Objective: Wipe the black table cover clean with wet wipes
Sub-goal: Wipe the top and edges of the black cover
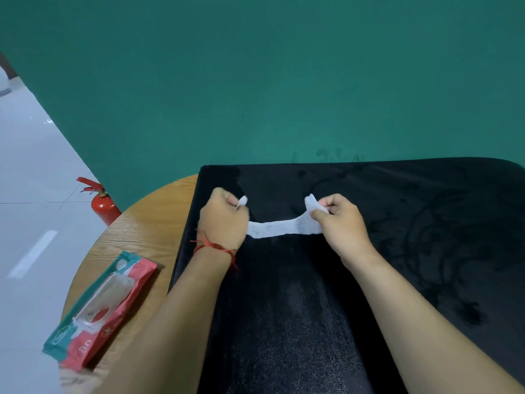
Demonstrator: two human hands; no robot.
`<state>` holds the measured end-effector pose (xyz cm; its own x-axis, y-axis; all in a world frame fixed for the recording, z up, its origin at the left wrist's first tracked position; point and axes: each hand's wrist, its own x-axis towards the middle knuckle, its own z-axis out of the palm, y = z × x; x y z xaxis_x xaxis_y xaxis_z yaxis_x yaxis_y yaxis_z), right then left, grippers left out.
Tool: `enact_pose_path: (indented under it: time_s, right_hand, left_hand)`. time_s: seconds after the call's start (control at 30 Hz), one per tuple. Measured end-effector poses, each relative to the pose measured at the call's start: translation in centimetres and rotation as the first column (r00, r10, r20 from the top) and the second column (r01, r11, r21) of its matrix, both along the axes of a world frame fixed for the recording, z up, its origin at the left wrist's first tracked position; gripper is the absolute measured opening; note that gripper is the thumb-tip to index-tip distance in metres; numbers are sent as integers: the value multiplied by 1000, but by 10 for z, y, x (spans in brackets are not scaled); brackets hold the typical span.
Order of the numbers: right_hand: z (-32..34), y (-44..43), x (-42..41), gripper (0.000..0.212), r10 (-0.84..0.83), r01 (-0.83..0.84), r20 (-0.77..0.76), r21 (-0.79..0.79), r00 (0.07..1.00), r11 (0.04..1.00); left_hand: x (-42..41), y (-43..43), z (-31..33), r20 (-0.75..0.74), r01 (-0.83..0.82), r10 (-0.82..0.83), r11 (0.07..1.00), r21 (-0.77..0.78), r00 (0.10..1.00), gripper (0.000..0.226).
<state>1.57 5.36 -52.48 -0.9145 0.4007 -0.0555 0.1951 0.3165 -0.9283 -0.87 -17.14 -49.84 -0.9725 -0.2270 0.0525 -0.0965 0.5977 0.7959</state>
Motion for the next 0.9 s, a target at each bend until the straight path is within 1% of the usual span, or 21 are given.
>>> enact_pose_path:
  time_s: [0.07, 0.13, 0.23, 0.27, 0.33, 0.37, 0.4, 0.43, 0.5, 0.53, 0.57, 0.6, 0.63, 0.67, 0.7, 0.73, 0.77, 0.8, 0.83, 0.87, 0.9]
  right_hand:
    - [8, -14, 7, 5, 33, -37, -32, -135, 999, 990]
    - [15, -26, 14, 9, 81, -92, -53, -263, 995, 960]
    - [29, -32, 25, 20, 167, -190, -91, -491, 982, 850]
    - [33, -32, 27, 25, 176, -197, -91, -507, 980, 839]
    - [37, -29, 26, 25, 155, -175, -83, -443, 984, 879]
    - [37, -26, 24, 20, 120, -144, -84, -409, 989, 901]
    - [39, -22, 20, 15, 71, -104, -100, -377, 992, 920]
    - [41, -18, 15, 12, 11, -58, -136, -346, 991, 936]
    - [46, -14, 5, 13, -84, 34, -250, -200, 965, 979]
    - [48, -15, 1, 13, -73, 42, -324, -99, 943, 994]
    - [48, -18, -1, 12, -13, 23, -390, 20, 921, 1000]
    - [45, -21, -3, 9, 86, -18, -429, 160, 899, 987]
    - [37, -23, -5, 6, 216, -87, -419, 307, 882, 948]
    - [27, -23, -5, 5, 361, -187, -345, 446, 866, 875]
    - [16, -24, -4, 4, 490, -300, -225, 559, 842, 773]
    - [5, -23, 0, 4, 569, -386, -99, 640, 816, 665]
    - [-3, -22, 6, 3, 605, -450, 14, 681, 796, 577]
    - [-9, -21, 13, 5, 620, -500, 91, 686, 780, 529]
    - [-12, -19, 19, 11, 627, -540, 138, 666, 767, 514]
    - [-12, -18, 25, 18, 630, -559, 150, 644, 762, 523]
    - [-9, -17, 28, 23, 624, -544, 119, 630, 773, 554]
  left_hand:
    - [9, 23, 14, -65, 70, -64, 994, 89, 996, 9]
    - [21, 46, 21, -107, 153, -139, 978, 141, 985, 7]
    - [40, 68, 23, -115, 274, -255, 938, 212, 960, 15]
    - [45, 71, 22, -110, 318, -300, 917, 242, 948, 21]
    - [51, 70, 19, -102, 402, -389, 866, 298, 915, 34]
    - [52, 66, 16, -97, 423, -416, 841, 338, 904, 39]
    - [52, 59, 12, -95, 408, -403, 832, 376, 910, 42]
    - [50, 50, 8, -92, 355, -349, 843, 405, 933, 43]
    - [44, 28, -3, -81, 217, -202, 889, 403, 976, 40]
    - [41, 15, -9, -77, 158, -139, 916, 369, 987, 37]
    - [39, 2, -13, -79, 113, -92, 937, 331, 993, 34]
    - [36, -11, -18, -81, 86, -64, 950, 300, 995, 33]
    - [35, -22, -22, -80, 73, -53, 957, 281, 995, 31]
    - [33, -33, -26, -79, 64, -45, 961, 267, 996, 31]
    - [34, -44, -29, -83, 57, -36, 964, 260, 996, 29]
    - [34, -54, -31, -89, 54, -33, 968, 245, 995, 28]
    - [36, -63, -32, -93, 53, -33, 973, 223, 995, 27]
    - [38, -73, -33, -90, 50, -34, 980, 192, 995, 25]
    - [40, -82, -35, -84, 45, -31, 985, 169, 996, 24]
    - [41, -90, -38, -79, 40, -27, 987, 156, 996, 22]
    - [41, -97, -40, -77, 41, -29, 986, 161, 997, 21]
